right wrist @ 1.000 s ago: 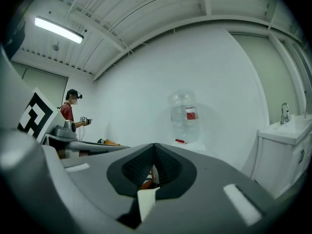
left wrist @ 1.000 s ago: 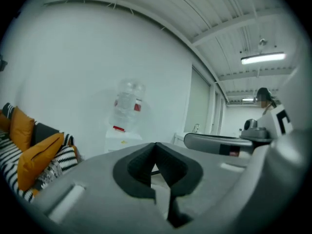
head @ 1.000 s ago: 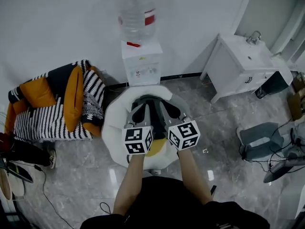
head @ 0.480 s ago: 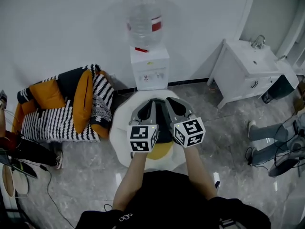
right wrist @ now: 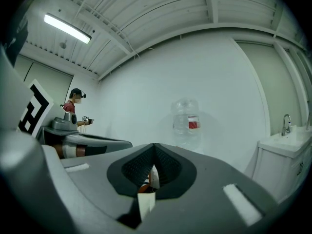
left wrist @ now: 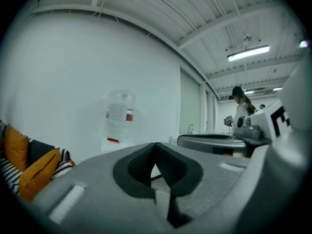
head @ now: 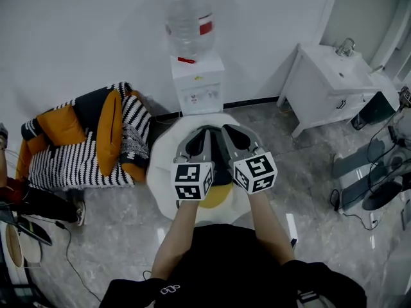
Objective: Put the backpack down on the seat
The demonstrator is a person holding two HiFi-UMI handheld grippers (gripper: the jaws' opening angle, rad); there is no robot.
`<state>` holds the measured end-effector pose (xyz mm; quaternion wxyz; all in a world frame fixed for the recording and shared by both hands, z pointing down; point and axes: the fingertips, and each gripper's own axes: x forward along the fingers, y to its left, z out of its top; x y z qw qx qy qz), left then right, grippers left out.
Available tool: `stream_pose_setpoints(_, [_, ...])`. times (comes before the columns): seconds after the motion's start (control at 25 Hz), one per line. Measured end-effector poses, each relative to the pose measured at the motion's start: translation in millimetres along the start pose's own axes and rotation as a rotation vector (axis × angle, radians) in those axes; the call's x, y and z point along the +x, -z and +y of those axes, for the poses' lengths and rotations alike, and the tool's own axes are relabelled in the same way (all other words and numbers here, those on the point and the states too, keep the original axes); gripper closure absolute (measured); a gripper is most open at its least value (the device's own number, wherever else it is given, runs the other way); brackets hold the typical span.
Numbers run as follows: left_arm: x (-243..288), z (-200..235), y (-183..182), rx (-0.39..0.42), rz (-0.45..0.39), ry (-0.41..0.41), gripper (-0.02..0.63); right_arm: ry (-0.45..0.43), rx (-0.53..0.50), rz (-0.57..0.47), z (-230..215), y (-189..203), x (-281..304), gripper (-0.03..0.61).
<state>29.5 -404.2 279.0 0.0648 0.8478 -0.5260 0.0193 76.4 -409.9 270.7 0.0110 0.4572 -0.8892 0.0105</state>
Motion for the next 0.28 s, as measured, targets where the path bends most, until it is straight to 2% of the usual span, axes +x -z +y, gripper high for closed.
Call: stream_pose_setpoints(0.28, [4.2,1.3,-3.0,0.009,-0.001,0.005,0.614,0.007,0.000,-0.008,-5.6,-0.9,2.9,0.571])
